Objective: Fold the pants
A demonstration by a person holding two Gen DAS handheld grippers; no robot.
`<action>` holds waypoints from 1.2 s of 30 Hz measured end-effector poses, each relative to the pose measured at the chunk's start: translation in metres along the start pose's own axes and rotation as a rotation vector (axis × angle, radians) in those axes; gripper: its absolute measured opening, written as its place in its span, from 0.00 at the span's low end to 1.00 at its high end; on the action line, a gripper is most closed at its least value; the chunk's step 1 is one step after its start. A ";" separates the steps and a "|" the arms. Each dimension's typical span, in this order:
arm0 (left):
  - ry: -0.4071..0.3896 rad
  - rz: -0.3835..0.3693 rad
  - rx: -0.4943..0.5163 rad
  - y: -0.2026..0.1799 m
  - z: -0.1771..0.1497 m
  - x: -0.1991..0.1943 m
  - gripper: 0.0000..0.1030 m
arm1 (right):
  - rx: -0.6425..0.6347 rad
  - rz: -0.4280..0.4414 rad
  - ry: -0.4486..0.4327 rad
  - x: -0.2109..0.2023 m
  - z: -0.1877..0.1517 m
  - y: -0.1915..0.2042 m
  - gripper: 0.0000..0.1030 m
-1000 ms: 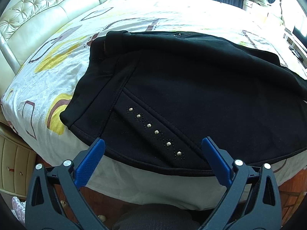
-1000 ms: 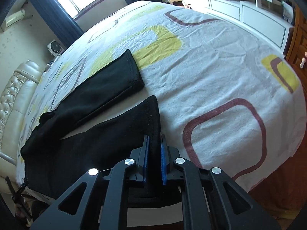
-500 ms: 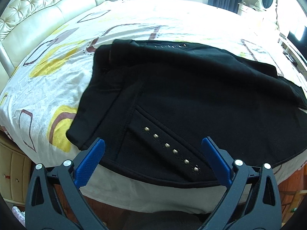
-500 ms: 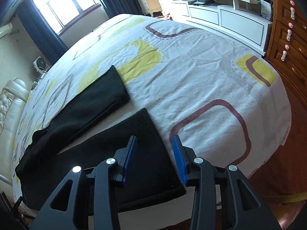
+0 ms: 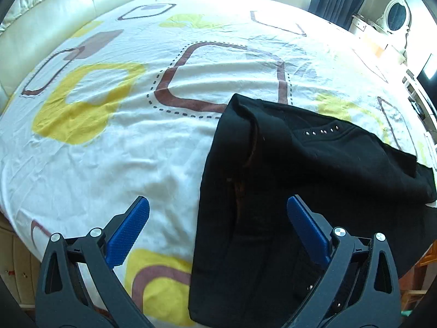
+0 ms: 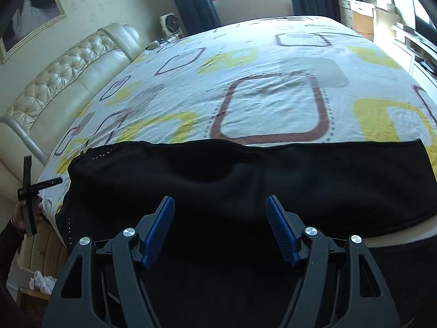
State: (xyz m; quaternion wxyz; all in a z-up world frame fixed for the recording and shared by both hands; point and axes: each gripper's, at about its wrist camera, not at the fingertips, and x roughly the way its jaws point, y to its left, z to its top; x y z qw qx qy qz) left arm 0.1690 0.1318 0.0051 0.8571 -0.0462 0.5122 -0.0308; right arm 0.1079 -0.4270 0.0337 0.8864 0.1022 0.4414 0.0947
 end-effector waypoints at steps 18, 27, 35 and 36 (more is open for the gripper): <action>0.236 -0.438 -0.061 0.009 0.099 0.109 0.46 | -0.137 0.205 0.112 0.127 0.092 0.053 0.72; 0.256 -0.471 -0.057 0.010 0.102 0.116 0.12 | -0.237 0.279 0.298 0.203 0.104 0.095 0.57; 0.220 -0.489 -0.046 0.008 0.106 0.112 0.08 | -0.245 0.288 0.377 0.223 0.101 0.108 0.10; 0.210 -0.496 -0.048 0.009 0.106 0.110 0.08 | -0.264 0.278 0.370 0.220 0.100 0.112 0.09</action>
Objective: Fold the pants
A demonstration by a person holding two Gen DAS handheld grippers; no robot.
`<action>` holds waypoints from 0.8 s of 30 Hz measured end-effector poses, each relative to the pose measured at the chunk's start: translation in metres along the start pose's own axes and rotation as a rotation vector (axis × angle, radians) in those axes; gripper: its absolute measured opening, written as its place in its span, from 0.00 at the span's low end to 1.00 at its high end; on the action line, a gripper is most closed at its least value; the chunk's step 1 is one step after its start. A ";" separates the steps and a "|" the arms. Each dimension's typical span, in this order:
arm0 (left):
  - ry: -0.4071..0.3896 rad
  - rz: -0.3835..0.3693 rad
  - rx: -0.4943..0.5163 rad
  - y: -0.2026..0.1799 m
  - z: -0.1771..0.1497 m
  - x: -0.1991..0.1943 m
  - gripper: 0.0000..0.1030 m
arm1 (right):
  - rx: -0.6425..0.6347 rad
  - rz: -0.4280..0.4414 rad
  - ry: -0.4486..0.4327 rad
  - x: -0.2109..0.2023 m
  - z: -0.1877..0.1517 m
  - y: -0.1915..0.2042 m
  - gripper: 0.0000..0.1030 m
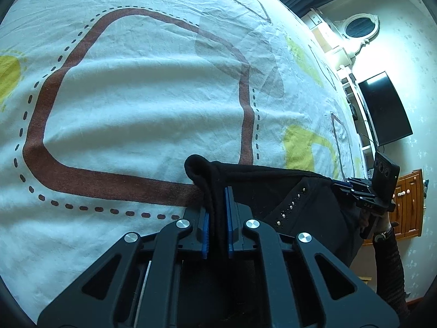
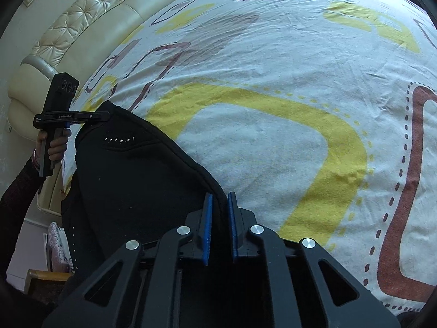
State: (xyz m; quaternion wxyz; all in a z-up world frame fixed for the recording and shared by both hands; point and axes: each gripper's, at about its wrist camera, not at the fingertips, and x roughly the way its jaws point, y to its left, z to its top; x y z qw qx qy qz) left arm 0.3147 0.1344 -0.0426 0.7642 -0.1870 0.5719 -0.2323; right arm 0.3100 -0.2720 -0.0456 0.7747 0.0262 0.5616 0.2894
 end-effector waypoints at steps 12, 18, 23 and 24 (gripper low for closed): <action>-0.140 -0.160 0.030 -0.027 -0.027 -0.061 0.07 | -0.134 -0.112 -0.234 -0.088 -0.056 0.086 0.08; -0.175 -0.216 0.029 -0.030 -0.091 -0.101 0.07 | -0.195 -0.137 -0.269 -0.102 -0.127 0.131 0.08; -0.179 -0.185 0.002 -0.016 -0.160 -0.111 0.12 | -0.231 -0.155 -0.213 -0.075 -0.181 0.158 0.08; -0.178 -0.171 -0.009 -0.012 -0.172 -0.110 0.14 | -0.236 -0.162 -0.195 -0.067 -0.189 0.161 0.08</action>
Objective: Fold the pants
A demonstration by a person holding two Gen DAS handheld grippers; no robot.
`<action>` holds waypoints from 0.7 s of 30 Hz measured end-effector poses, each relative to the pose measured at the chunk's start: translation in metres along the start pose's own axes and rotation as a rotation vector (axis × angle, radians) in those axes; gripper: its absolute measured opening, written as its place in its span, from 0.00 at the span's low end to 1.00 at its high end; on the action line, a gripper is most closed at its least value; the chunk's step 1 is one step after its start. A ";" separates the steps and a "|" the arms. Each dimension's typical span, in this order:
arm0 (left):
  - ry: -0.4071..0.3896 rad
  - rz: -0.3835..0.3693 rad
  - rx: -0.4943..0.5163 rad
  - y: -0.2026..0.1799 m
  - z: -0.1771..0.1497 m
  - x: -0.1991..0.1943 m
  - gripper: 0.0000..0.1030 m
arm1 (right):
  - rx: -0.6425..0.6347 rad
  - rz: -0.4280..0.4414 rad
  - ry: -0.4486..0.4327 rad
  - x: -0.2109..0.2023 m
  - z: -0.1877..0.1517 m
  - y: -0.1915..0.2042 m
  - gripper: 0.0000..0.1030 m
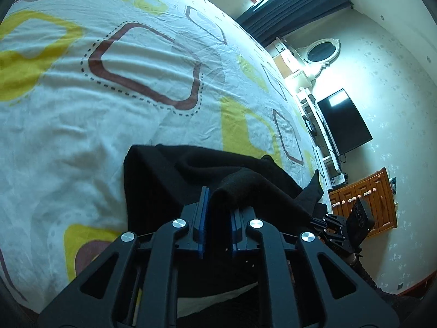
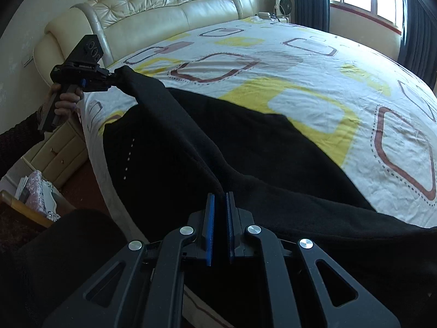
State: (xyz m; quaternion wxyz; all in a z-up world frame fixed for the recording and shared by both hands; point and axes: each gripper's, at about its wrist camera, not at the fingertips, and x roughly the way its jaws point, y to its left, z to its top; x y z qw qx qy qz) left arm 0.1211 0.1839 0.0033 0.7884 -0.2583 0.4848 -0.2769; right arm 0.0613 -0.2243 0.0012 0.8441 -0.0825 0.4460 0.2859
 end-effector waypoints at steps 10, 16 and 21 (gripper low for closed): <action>-0.031 0.142 -0.295 0.061 -0.080 -0.022 0.16 | 0.038 -0.020 0.063 0.020 -0.034 0.017 0.16; -0.088 0.157 -0.346 0.027 -0.098 -0.036 0.16 | 0.253 0.098 0.006 0.004 -0.040 -0.002 0.29; -0.088 0.189 -0.390 0.007 -0.096 -0.012 0.16 | 0.407 0.151 -0.009 -0.002 -0.050 -0.014 0.29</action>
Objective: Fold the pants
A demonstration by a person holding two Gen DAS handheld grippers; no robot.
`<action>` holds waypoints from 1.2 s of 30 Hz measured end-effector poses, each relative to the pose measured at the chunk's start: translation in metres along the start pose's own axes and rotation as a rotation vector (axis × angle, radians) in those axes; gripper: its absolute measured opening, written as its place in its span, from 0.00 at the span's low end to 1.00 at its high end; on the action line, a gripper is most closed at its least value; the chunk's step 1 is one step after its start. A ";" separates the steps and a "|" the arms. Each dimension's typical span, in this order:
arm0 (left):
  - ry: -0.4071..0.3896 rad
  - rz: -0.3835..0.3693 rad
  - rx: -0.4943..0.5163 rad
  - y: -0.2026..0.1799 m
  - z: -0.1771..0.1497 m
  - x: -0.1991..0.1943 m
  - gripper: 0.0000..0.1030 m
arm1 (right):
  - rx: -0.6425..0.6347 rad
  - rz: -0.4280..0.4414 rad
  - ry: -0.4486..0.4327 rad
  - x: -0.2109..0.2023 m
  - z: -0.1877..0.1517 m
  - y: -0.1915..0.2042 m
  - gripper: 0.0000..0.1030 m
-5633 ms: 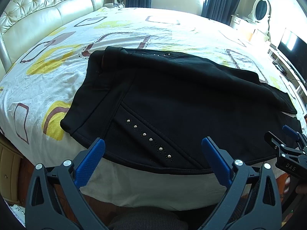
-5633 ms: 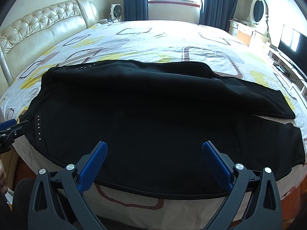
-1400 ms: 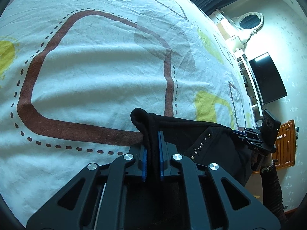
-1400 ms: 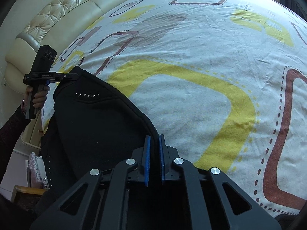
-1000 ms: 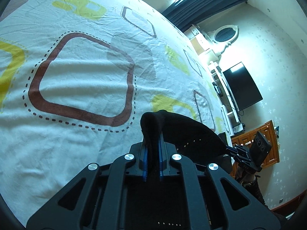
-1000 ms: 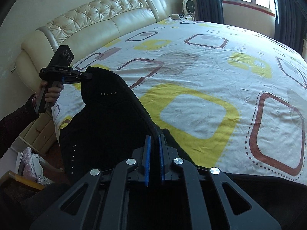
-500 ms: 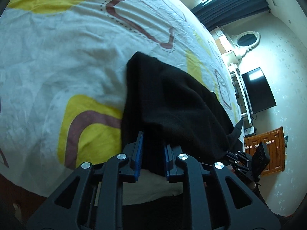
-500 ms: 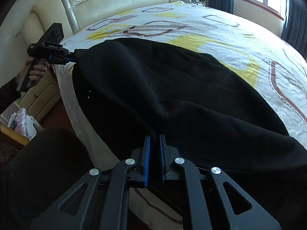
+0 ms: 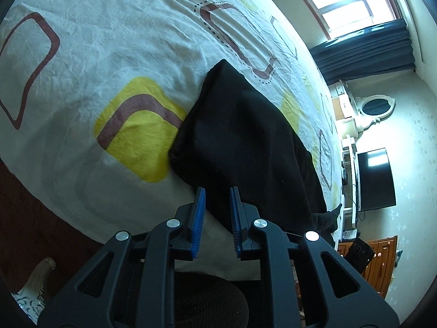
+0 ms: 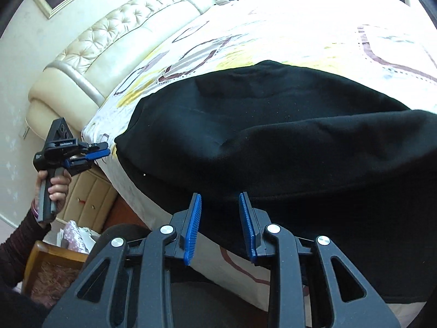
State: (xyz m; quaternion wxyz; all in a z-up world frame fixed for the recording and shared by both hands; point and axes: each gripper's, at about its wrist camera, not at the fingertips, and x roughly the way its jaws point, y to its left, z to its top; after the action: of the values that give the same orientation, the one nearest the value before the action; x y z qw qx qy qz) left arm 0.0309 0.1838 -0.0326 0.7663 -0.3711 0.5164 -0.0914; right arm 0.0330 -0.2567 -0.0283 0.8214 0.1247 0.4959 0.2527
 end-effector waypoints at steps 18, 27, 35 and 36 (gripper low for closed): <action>-0.092 0.117 -0.137 -0.007 0.005 0.019 0.33 | 0.322 0.171 -0.041 -0.015 -0.015 -0.037 0.60; -0.115 0.156 -0.212 -0.002 0.005 0.026 0.13 | 0.688 0.320 -0.111 -0.023 -0.043 -0.076 0.60; -0.122 0.166 -0.173 -0.006 0.007 0.025 0.10 | 0.720 0.226 -0.157 -0.018 -0.051 -0.071 0.13; -0.121 0.159 -0.178 -0.005 0.008 0.025 0.10 | 0.722 0.216 -0.164 -0.018 -0.056 -0.071 0.12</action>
State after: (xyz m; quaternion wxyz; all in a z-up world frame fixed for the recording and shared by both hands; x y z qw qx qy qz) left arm 0.0500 0.1714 -0.0456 0.7648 -0.4005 0.5031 0.0382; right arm -0.0021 -0.3291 -0.0735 0.7301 0.4772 0.4698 0.1363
